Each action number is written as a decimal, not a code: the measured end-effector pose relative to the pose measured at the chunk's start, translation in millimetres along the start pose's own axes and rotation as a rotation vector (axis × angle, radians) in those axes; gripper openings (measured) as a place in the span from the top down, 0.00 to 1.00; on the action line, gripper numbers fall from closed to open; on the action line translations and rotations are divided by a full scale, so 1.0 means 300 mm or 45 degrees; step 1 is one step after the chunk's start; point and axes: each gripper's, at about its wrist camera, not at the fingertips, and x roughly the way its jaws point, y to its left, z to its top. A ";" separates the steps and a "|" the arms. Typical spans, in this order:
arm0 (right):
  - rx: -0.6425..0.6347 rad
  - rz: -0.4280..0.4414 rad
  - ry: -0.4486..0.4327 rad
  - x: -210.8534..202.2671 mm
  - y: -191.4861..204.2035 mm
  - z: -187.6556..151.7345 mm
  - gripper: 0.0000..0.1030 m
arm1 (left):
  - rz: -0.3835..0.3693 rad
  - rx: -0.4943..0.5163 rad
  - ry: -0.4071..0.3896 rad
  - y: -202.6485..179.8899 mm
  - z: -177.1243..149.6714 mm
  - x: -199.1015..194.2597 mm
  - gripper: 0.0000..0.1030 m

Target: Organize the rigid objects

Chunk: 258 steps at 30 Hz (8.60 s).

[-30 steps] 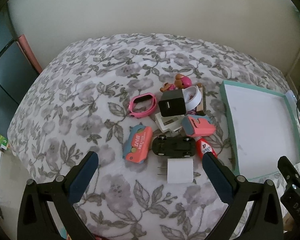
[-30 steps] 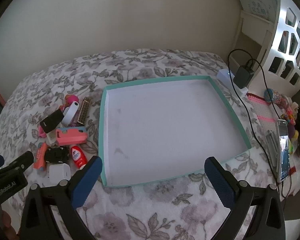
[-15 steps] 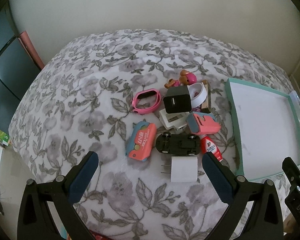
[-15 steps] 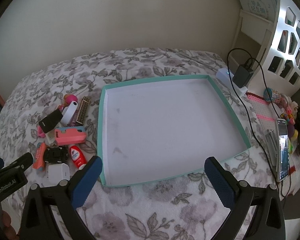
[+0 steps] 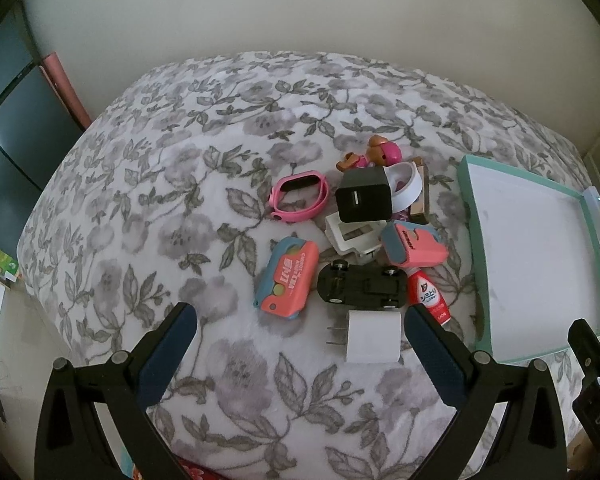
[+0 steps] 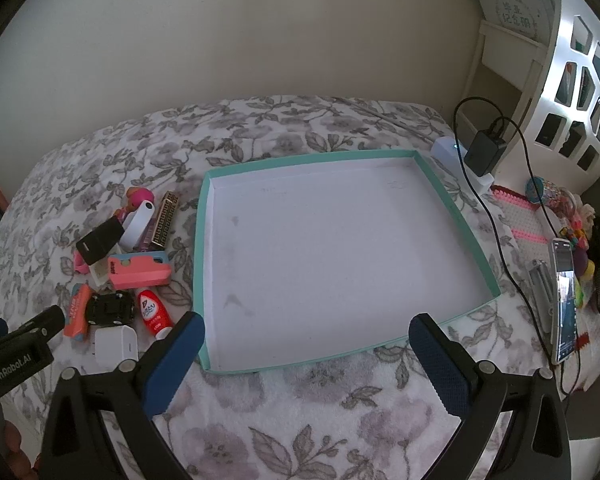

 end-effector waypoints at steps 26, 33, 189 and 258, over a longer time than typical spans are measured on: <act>-0.007 0.001 0.005 0.008 0.001 -0.009 0.00 | 0.002 -0.005 0.012 0.007 -0.005 0.009 0.00; -0.025 -0.002 0.022 0.011 0.011 -0.001 0.00 | -0.006 -0.004 0.006 0.004 -0.007 0.007 0.00; 0.390 -0.018 0.188 0.305 -0.187 0.214 0.40 | -0.335 0.232 0.204 -0.535 0.225 0.163 0.57; 0.334 0.002 -0.038 0.232 -0.216 0.220 0.00 | -0.184 -0.208 -0.146 -0.096 0.293 0.073 0.01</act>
